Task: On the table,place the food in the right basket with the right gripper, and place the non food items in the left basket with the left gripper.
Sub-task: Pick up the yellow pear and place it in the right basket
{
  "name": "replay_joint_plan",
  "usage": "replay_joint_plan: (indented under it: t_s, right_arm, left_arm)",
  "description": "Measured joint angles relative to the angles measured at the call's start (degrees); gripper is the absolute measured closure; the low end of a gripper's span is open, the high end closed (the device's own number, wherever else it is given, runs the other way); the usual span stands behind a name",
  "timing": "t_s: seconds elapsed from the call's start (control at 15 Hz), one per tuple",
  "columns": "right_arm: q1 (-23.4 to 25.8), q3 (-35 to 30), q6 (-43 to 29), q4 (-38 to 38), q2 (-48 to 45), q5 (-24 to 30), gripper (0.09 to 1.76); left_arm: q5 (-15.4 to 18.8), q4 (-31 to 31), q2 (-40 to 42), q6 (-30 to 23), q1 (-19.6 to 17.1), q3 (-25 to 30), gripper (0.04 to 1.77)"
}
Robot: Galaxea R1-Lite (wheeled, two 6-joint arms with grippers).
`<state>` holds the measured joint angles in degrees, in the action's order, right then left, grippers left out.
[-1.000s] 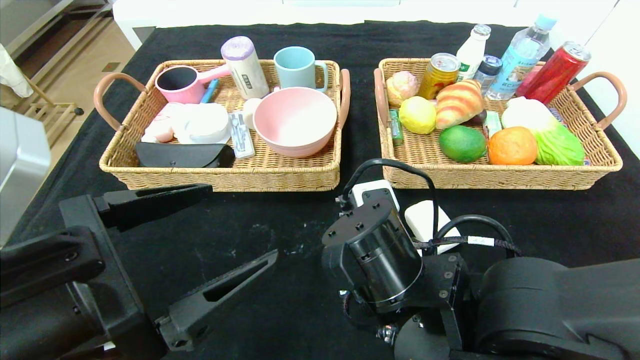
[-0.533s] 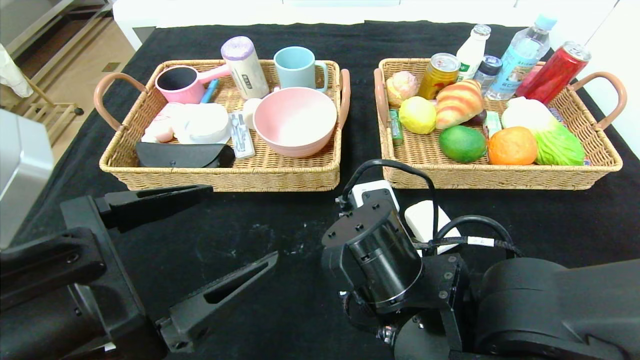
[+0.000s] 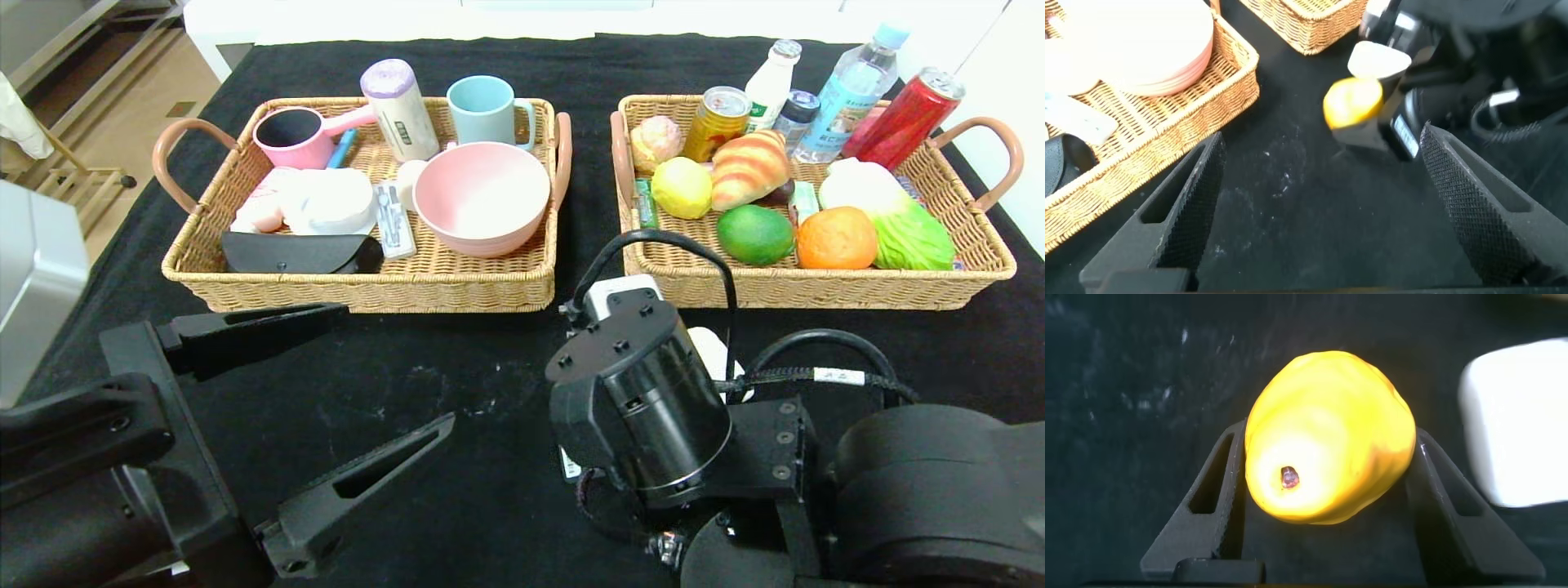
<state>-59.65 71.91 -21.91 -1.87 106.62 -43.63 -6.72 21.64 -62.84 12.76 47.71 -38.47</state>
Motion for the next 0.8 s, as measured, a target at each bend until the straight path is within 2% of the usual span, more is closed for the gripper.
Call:
replay_joint_plan:
  t_s: [0.33,0.8]
  right_arm:
    - [1.63,0.13,1.57,-0.02,-2.57,-0.22,0.67]
    - [8.13,1.10,6.72,-0.56,-7.51,-0.06,0.68]
  left_arm:
    - [-0.02,0.02,0.00,0.00,0.00,-0.02,0.09]
    - [0.00,0.02,-0.13,0.00,0.00,0.00,0.09]
